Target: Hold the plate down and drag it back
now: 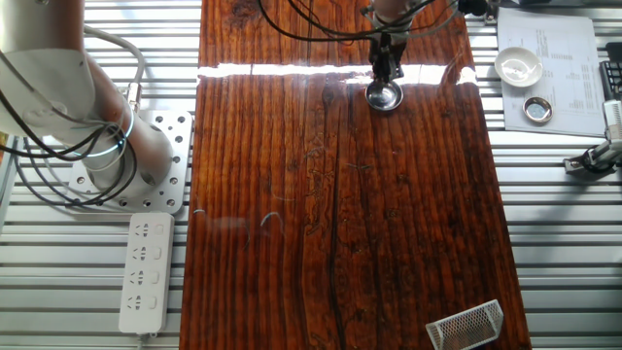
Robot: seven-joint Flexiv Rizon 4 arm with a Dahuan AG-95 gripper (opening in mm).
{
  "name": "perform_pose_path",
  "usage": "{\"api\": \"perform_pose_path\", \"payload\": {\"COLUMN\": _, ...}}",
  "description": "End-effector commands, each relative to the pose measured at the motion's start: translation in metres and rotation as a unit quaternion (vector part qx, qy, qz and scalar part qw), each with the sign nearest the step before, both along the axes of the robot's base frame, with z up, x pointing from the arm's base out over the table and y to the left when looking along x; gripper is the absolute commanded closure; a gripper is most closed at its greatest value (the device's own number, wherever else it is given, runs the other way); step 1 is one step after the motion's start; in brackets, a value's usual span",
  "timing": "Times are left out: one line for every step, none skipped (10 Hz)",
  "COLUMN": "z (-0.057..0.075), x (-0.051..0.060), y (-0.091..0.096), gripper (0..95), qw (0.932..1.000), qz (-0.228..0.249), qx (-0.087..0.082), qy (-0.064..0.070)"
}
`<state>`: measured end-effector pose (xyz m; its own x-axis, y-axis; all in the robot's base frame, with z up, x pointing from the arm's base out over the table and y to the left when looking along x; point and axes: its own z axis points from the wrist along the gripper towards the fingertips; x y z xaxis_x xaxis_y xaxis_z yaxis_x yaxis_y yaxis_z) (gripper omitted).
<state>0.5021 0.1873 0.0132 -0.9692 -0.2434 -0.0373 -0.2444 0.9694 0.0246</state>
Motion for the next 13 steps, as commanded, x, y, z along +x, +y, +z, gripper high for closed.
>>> {"api": "perform_pose_path", "payload": {"z": -0.013, "x": -0.003, "y": 0.005, "gripper": 95.0, "qw": 1.0, "qz": -0.005, "qx": -0.002, "qy": 0.002}}
{"api": "perform_pose_path", "payload": {"z": -0.014, "x": -0.003, "y": 0.007, "gripper": 95.0, "qw": 1.0, "qz": -0.007, "qx": 0.0, "qy": 0.001}}
{"api": "perform_pose_path", "payload": {"z": -0.014, "x": -0.004, "y": 0.008, "gripper": 95.0, "qw": 1.0, "qz": -0.008, "qx": 0.001, "qy": 0.001}}
{"api": "perform_pose_path", "payload": {"z": -0.014, "x": -0.004, "y": 0.01, "gripper": 95.0, "qw": 0.9999, "qz": -0.012, "qx": 0.003, "qy": 0.001}}
{"api": "perform_pose_path", "payload": {"z": -0.014, "x": -0.005, "y": 0.012, "gripper": 95.0, "qw": 0.9999, "qz": -0.013, "qx": 0.003, "qy": 0.003}}
{"api": "perform_pose_path", "payload": {"z": -0.013, "x": -0.006, "y": 0.014, "gripper": 95.0, "qw": 0.9999, "qz": -0.011, "qx": 0.001, "qy": 0.0}}
{"api": "perform_pose_path", "payload": {"z": -0.013, "x": -0.007, "y": 0.015, "gripper": 95.0, "qw": 0.9999, "qz": -0.013, "qx": 0.004, "qy": 0.0}}
{"api": "perform_pose_path", "payload": {"z": -0.013, "x": -0.008, "y": 0.017, "gripper": 95.0, "qw": 0.9998, "qz": -0.017, "qx": 0.007, "qy": 0.0}}
{"api": "perform_pose_path", "payload": {"z": -0.013, "x": -0.008, "y": 0.019, "gripper": 95.0, "qw": 0.9998, "qz": -0.019, "qx": 0.009, "qy": 0.001}}
{"api": "perform_pose_path", "payload": {"z": -0.013, "x": -0.009, "y": 0.021, "gripper": 95.0, "qw": 0.9998, "qz": -0.019, "qx": 0.007, "qy": 0.002}}
{"api": "perform_pose_path", "payload": {"z": -0.012, "x": -0.01, "y": 0.021, "gripper": 95.0, "qw": 0.9998, "qz": -0.018, "qx": 0.007, "qy": 0.0}}
{"api": "perform_pose_path", "payload": {"z": -0.012, "x": -0.01, "y": 0.022, "gripper": 95.0, "qw": 0.9998, "qz": -0.018, "qx": 0.009, "qy": 0.0}}
{"api": "perform_pose_path", "payload": {"z": -0.012, "x": -0.01, "y": 0.022, "gripper": 95.0, "qw": 0.9998, "qz": -0.019, "qx": 0.01, "qy": 0.0}}
